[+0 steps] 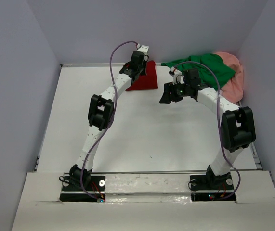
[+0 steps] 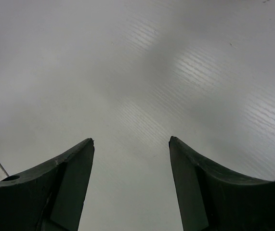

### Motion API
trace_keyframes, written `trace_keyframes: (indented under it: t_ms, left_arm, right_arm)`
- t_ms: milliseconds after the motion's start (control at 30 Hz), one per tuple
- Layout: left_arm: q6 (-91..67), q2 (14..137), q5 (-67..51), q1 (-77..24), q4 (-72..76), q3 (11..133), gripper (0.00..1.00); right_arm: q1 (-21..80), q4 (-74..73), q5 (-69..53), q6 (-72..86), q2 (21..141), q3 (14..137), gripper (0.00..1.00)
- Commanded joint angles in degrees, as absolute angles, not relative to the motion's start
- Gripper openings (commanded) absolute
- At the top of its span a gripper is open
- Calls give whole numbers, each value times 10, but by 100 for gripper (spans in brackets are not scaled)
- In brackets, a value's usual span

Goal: Fold and stack the t-shirts
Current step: Neatly place the folded tshirt to the corner

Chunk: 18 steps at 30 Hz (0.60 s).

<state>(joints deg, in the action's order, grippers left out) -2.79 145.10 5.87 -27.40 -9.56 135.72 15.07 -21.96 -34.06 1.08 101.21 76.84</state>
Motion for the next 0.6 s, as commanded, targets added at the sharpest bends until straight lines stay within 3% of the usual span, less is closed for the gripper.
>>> trace_keyframes:
  t_ms: [0,233,567]
  left_arm:
    - [-55,1423,32,-277,-116,1347,18]
    - [-70,1473,12,-276,-155,1375,0]
    - [-105,1557,3,-250,-188,1433,0]
  right_arm:
    - [155,-207,-348,8,1010,770,69]
    - [155,-207,-350,11,1003,770,69]
    - [155,-207,-358,19,971,770,69]
